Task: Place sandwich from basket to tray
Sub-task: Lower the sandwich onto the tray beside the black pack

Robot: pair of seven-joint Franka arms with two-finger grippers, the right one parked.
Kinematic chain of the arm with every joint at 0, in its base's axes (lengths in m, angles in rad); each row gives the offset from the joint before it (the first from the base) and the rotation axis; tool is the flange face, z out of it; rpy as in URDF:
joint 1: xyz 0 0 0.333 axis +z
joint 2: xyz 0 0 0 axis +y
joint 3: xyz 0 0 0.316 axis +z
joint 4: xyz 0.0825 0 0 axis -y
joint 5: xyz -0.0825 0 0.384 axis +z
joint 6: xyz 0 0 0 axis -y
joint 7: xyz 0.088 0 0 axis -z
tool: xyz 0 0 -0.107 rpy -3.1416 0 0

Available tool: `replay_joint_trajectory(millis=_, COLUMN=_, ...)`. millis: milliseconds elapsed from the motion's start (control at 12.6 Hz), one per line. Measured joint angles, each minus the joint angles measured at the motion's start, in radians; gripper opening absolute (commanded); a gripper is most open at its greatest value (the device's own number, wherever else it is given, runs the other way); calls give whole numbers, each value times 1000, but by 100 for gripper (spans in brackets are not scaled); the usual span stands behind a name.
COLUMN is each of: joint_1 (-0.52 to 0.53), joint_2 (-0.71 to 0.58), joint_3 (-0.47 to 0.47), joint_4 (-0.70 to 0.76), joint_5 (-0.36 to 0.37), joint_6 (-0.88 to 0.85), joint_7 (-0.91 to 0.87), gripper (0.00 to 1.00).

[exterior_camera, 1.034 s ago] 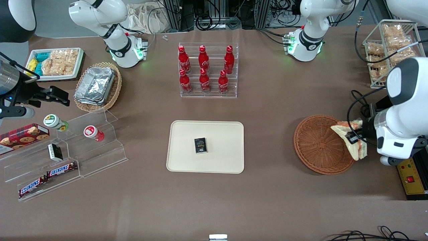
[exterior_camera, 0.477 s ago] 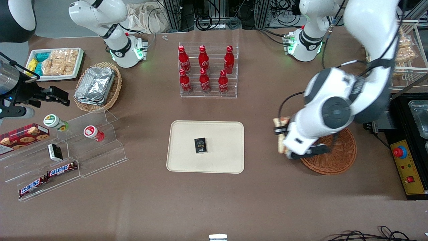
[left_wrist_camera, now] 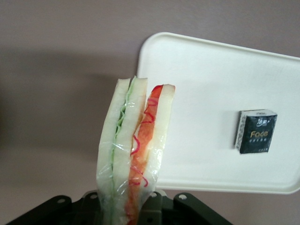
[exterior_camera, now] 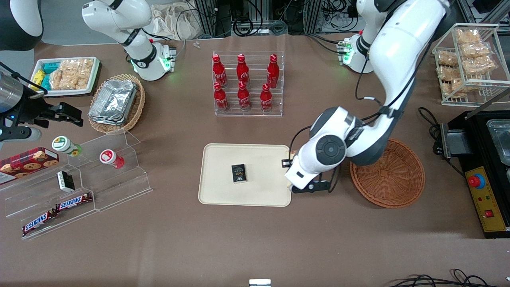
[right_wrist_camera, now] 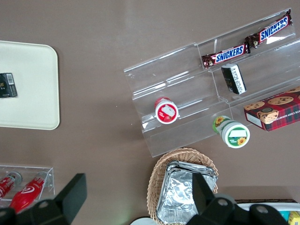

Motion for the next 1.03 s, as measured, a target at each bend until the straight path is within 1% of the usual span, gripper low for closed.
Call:
replay_joint_trajectory(millis=239, joint_1=-41, joint_2=88, joint_3=8, joint_4=20, joint_5=45, joint_6=65, joint_7=-3, gripper=0)
replay_joint_trajectory(millis=318, joint_1=-55, joint_2=108, joint_3=10, joint_4=36, joint_5=67, joint_6=65, joint_7=-8, gripper=3)
replay_joint_trajectory(millis=477, joint_1=-72, joint_2=137, joint_3=13, joint_4=53, joint_5=112, joint_6=65, joint_7=-22, gripper=31)
replay_joint_trajectory(millis=557, joint_1=-74, joint_2=147, joint_3=13, joint_4=56, joint_5=123, joint_6=65, joint_7=-23, gripper=45)
replay_joint_trajectory(millis=636, joint_1=-74, joint_2=153, joint_3=14, joint_4=57, joint_5=127, joint_6=65, joint_7=-23, gripper=66)
replay_joint_trajectory(millis=716, joint_1=-74, joint_2=156, joint_3=14, joint_4=57, joint_5=130, joint_6=65, joint_7=-23, gripper=88)
replay_joint_trajectory(millis=795, joint_1=-74, joint_2=157, joint_3=15, joint_4=58, joint_5=131, joint_6=65, joint_7=-23, gripper=100)
replay_joint_trajectory(millis=1034, joint_1=-75, joint_2=157, joint_3=15, joint_4=66, joint_5=132, joint_6=65, joint_7=-25, gripper=100)
